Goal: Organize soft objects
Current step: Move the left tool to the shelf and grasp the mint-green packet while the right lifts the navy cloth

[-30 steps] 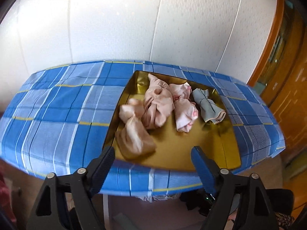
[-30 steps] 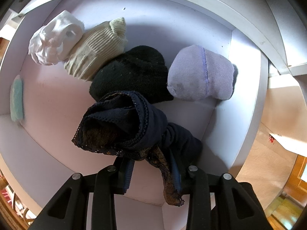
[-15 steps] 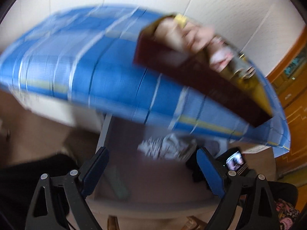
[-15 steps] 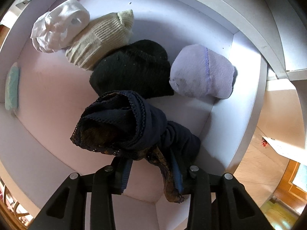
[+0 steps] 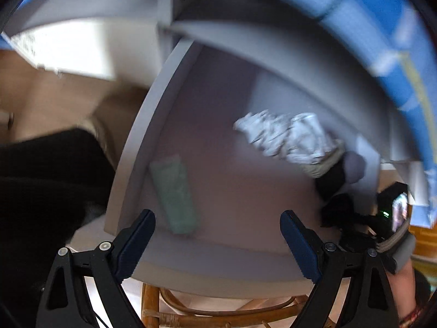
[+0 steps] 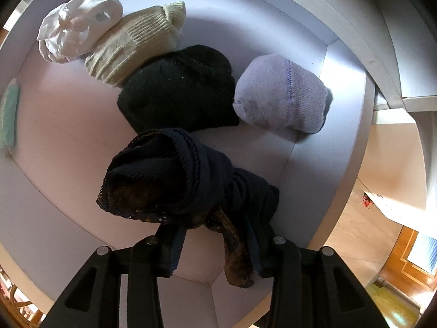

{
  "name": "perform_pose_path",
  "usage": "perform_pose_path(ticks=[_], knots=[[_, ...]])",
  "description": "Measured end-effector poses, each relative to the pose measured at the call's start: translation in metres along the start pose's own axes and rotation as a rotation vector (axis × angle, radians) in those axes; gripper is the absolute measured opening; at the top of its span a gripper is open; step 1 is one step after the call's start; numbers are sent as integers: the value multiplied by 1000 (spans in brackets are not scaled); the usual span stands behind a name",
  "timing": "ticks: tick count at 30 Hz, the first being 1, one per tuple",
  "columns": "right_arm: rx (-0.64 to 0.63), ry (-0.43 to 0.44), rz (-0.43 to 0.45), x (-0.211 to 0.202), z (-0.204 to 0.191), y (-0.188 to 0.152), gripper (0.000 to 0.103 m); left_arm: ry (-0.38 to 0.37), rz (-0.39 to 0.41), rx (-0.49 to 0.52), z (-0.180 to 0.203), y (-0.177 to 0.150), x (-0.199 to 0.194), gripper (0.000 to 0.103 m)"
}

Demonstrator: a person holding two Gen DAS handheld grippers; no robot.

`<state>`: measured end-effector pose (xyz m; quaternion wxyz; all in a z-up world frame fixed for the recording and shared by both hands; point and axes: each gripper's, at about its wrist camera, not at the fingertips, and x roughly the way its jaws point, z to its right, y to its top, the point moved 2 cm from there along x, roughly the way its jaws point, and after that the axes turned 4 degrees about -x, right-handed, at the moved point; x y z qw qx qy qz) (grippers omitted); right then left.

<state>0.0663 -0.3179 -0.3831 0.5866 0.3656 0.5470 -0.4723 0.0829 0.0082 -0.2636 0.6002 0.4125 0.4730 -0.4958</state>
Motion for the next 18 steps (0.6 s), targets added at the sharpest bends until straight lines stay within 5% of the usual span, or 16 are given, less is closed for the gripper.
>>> perform_pose_path(ticks=[9, 18], knots=[[3, 9, 3, 4, 4, -1, 42, 37, -161, -153, -34, 3, 51, 93], [65, 46, 28, -9, 19, -2, 42, 93, -196, -91, -25, 12, 81, 81]])
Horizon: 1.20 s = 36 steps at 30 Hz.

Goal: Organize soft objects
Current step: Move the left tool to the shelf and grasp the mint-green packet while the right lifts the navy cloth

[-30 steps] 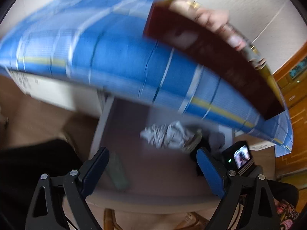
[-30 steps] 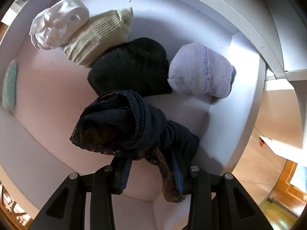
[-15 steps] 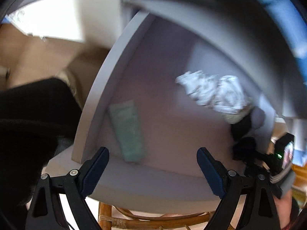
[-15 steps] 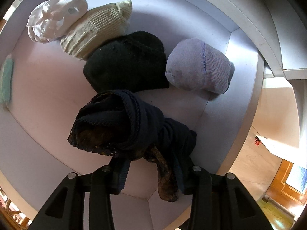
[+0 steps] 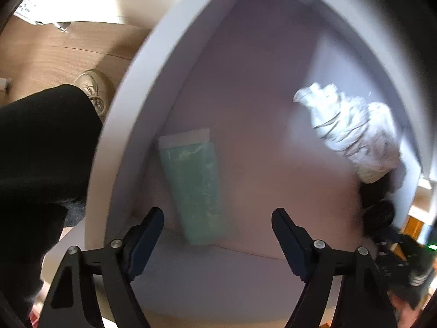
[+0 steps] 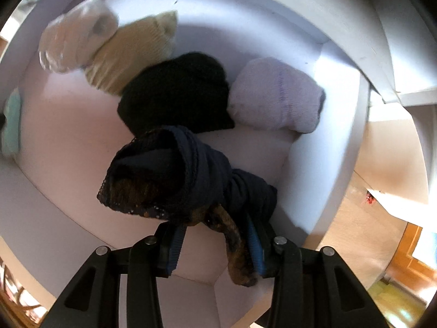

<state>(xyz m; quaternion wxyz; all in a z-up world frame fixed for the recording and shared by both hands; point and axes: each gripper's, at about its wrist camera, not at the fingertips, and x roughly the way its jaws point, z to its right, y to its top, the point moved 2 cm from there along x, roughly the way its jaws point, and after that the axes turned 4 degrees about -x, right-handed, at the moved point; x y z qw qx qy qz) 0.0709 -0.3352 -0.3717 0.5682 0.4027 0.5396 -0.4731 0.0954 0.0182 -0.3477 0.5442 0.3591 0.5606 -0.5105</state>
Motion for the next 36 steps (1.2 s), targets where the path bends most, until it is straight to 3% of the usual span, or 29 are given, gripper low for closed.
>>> perform_pose_path(ticks=[4, 8, 10, 15, 19, 22, 27, 34, 36], knots=[[31, 20, 6, -6, 9, -1, 42, 61, -6, 10, 2, 3, 12, 80], [47, 18, 25, -15, 19, -2, 42, 80, 4, 129, 27, 2, 19, 78], [65, 13, 42, -21, 29, 0, 42, 54, -1, 159, 36, 1, 23, 79], [92, 39, 74, -32, 46, -1, 42, -134, -43, 172, 56, -4, 26, 80], [33, 87, 60, -26, 36, 0, 42, -107, 23, 167, 54, -2, 13, 84], [-53, 104, 18, -16, 19, 0, 42, -92, 17, 122, 48, 0, 14, 85], [-238, -30, -13, 5, -4, -2, 42, -77, -36, 60, 35, 2, 26, 85], [-296, -159, -3, 25, -8, -6, 42, -57, -73, 93, 49, 12, 38, 85], [-311, -193, 3, 28, -9, -6, 42, -49, -73, 113, 49, -2, 45, 83]])
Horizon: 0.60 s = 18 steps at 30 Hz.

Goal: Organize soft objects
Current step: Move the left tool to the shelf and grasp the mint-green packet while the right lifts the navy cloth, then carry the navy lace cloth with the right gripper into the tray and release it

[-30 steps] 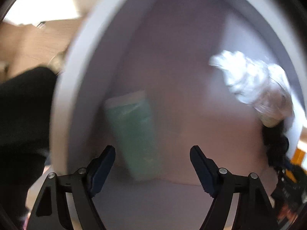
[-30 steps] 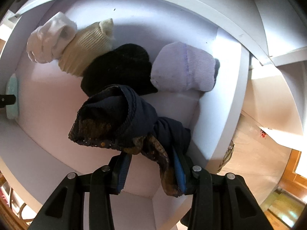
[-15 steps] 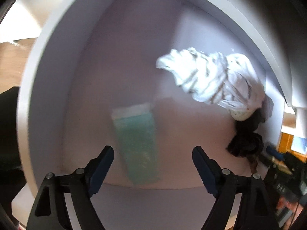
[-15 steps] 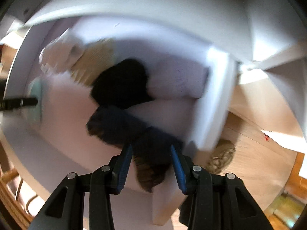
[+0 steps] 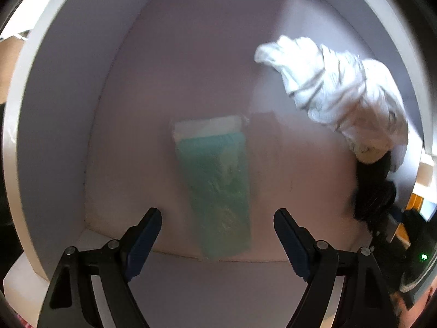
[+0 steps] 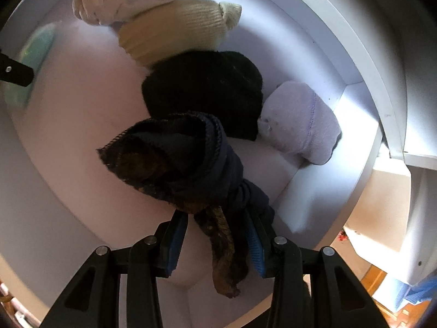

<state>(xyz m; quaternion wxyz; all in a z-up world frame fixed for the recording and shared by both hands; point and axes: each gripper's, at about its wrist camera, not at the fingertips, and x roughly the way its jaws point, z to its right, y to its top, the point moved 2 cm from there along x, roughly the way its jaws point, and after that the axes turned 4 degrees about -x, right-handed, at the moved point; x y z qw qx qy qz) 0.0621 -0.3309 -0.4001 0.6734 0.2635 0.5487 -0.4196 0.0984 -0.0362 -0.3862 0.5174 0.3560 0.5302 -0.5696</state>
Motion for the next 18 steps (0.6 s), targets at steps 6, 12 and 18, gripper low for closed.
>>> perform_pose_path(ticks=[6, 12, 18], knots=[[105, 35, 9, 0, 8, -1, 31, 47, 24, 63, 16, -3, 1, 62], [357, 271, 28, -12, 42, -14, 25, 51, 57, 63, 34, 0, 0, 45], [553, 511, 68, -29, 53, -37, 25, 55, 64, 81, 46, -2, 1, 37]])
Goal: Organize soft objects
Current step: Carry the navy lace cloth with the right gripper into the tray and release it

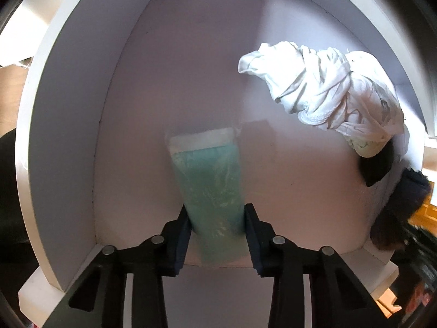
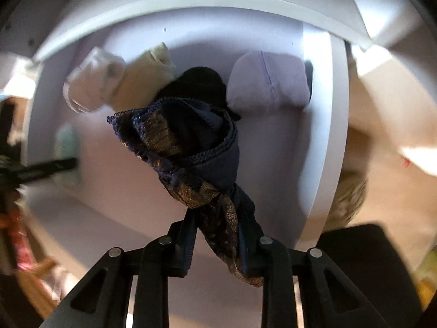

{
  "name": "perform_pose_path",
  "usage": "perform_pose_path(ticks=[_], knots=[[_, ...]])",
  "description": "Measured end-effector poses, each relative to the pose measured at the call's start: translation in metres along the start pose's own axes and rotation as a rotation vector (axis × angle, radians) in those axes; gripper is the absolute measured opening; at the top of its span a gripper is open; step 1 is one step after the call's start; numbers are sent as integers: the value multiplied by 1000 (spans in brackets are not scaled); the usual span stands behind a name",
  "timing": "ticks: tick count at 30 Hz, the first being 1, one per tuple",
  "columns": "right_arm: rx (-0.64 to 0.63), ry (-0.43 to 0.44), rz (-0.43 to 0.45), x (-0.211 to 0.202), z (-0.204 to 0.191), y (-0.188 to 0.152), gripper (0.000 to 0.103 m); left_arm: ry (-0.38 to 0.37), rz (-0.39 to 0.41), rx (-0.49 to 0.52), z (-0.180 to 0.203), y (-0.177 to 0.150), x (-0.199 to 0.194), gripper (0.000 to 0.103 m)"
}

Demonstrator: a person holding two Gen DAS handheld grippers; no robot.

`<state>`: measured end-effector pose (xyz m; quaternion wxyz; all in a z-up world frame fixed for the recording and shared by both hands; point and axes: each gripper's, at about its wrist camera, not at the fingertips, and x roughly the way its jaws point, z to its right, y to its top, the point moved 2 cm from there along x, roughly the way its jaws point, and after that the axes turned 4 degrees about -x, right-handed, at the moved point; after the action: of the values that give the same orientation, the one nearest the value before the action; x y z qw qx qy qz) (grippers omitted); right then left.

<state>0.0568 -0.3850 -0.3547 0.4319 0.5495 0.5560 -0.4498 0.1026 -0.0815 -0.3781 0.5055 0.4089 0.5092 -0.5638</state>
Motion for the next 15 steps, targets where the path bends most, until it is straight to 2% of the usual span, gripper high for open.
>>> perform_pose_path(ticks=[7, 10, 12, 15], knots=[[70, 157, 71, -43, -20, -25, 25, -1, 1, 4, 0, 1, 5, 37], [102, 198, 97, -62, -24, -34, 25, -7, 1, 2, 3, 3, 7, 37], [127, 219, 102, -69, -22, -40, 25, -19, -3, -5, -8, -2, 7, 37], [165, 263, 118, -75, -18, -34, 25, -26, -5, -9, -7, -1, 7, 37]])
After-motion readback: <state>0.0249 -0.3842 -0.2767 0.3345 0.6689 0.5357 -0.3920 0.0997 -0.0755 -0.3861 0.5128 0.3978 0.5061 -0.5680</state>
